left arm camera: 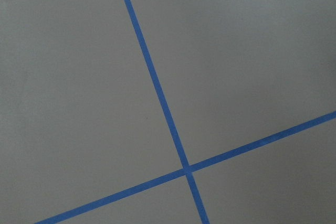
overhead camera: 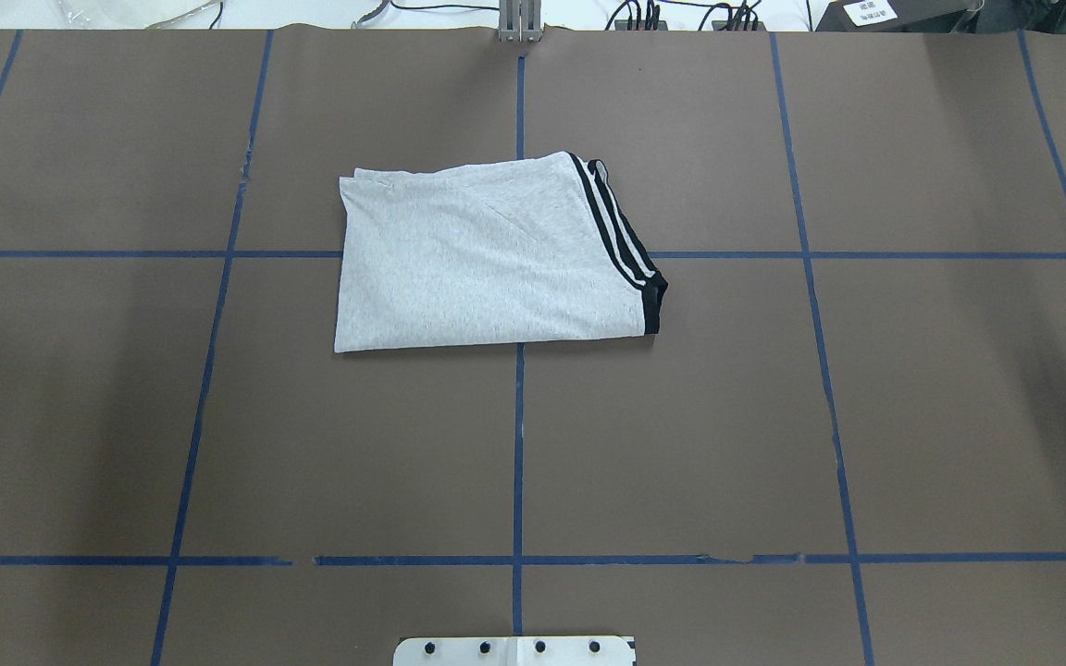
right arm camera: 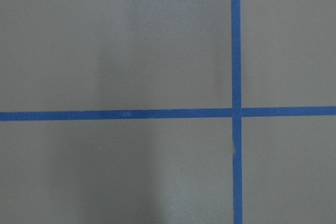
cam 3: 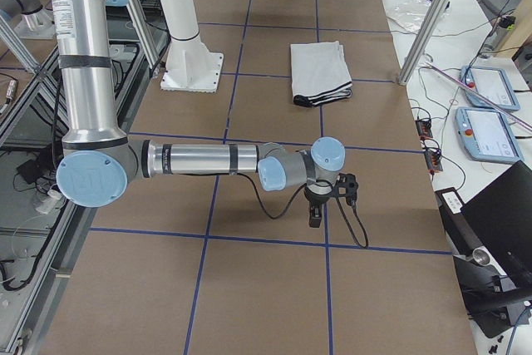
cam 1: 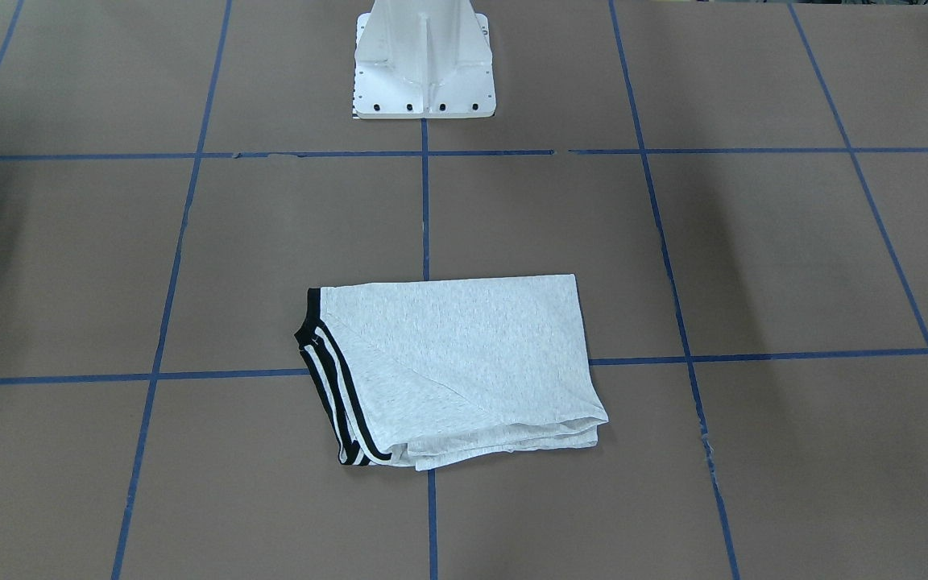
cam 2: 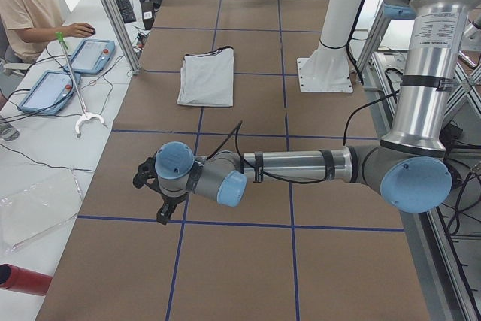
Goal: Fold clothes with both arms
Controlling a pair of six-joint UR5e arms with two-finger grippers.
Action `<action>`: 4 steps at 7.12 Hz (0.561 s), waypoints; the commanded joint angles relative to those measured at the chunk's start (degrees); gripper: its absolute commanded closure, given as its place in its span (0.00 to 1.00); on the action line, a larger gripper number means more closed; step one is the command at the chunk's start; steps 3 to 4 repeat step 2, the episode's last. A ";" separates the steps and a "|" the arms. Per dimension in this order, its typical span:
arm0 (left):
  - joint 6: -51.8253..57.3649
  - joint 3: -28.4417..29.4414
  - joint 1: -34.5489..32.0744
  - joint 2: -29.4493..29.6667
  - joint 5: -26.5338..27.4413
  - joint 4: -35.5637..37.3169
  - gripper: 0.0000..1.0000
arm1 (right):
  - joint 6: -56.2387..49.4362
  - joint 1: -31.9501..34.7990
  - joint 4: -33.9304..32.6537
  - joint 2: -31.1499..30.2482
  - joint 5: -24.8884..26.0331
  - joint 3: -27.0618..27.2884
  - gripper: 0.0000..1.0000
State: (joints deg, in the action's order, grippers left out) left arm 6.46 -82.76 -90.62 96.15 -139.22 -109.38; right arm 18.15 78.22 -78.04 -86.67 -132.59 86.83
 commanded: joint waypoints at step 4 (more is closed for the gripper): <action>0.13 -8.12 -0.17 -2.02 -0.44 9.80 0.00 | -4.33 1.83 -2.53 0.63 -0.82 0.62 0.00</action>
